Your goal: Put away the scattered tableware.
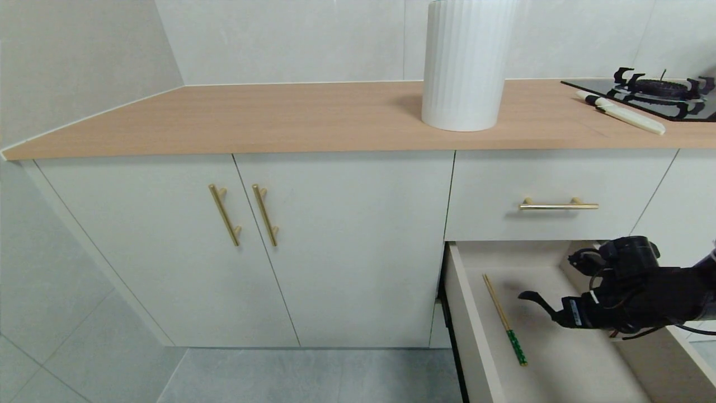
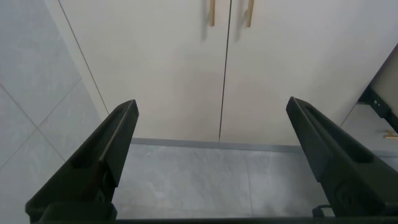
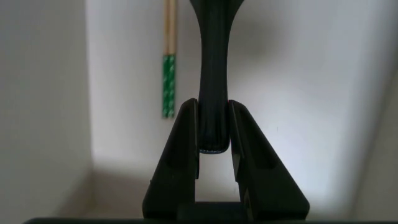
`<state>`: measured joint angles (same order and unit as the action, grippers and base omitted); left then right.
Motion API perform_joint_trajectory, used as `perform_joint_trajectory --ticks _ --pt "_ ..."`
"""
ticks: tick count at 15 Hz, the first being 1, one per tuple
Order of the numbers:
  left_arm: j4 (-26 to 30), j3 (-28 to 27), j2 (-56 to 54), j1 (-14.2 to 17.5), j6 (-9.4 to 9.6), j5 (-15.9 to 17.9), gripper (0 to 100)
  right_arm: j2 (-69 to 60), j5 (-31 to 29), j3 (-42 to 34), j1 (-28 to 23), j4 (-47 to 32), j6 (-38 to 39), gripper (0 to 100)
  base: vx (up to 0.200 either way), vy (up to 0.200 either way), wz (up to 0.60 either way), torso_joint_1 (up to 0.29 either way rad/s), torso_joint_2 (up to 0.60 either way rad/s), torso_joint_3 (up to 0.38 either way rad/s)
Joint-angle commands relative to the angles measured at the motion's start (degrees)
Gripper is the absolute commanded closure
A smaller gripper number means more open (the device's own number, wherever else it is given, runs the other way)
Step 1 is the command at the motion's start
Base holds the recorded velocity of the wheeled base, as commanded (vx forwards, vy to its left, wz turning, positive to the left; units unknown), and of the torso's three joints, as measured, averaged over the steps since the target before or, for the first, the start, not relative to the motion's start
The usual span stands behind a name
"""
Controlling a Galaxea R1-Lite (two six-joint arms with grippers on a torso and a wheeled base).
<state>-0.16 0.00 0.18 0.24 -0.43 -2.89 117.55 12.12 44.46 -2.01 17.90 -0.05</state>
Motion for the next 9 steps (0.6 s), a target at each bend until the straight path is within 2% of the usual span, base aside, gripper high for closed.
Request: perform_joint_trajectory --ticks 1,4,9 --pt "0.0 0.0 0.0 0.0 -0.01 0.0 0 6.1 -0.3 -0.3 0.1 2.8 0.0 100 0.000 0.000 0.00 0.000 0.00 0.000" --pt "0.0 0.0 0.0 0.0 -0.01 0.0 0 10.8 -5.2 -0.3 0.3 6.7 0.0 100 0.000 0.000 0.00 0.000 0.00 0.000" --pt "0.0 0.0 0.0 0.0 -0.01 0.0 0 13.0 -6.1 -0.2 0.3 9.5 0.1 100 0.000 0.000 0.00 0.000 0.00 0.000"
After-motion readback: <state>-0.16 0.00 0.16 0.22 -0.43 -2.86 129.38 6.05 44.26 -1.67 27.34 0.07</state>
